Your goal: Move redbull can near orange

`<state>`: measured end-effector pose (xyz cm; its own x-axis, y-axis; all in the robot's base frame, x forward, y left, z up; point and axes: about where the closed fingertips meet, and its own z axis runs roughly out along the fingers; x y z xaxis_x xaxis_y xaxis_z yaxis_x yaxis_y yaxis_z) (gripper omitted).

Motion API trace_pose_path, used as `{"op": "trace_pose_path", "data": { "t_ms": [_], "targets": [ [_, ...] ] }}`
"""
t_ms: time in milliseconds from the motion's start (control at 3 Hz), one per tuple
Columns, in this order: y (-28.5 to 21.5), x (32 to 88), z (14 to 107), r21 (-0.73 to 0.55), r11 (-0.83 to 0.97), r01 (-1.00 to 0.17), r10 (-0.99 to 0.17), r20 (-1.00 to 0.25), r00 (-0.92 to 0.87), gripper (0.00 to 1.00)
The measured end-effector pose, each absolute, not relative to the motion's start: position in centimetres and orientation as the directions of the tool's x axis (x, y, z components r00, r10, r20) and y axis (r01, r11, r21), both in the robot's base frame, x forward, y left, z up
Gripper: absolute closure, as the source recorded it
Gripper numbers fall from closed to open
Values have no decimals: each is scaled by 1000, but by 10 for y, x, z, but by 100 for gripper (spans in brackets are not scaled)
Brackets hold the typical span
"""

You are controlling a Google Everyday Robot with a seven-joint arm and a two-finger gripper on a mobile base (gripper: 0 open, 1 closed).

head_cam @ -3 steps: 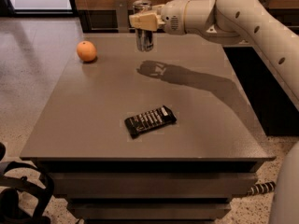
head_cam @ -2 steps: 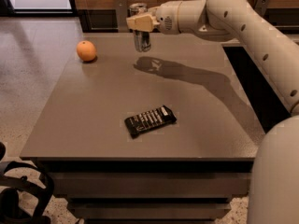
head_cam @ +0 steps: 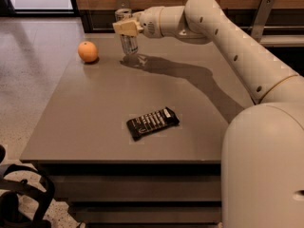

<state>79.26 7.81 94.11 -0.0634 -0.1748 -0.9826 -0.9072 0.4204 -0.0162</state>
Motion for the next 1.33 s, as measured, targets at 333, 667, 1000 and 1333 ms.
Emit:
{"op": "trace_pose_path", "data": {
  "t_ms": [333,667,1000,1333],
  "targets": [
    [95,796,936,-44,416,-908,-191,-981,-40,100],
    [105,791,928,-49,433,-900,-172,-985,-29,100],
    [109,785,923,-43,447,-894,-152,-988,-29,100],
    [122,777,921,-32,440,-897,-123,-992,-25,100]
  ]
}}
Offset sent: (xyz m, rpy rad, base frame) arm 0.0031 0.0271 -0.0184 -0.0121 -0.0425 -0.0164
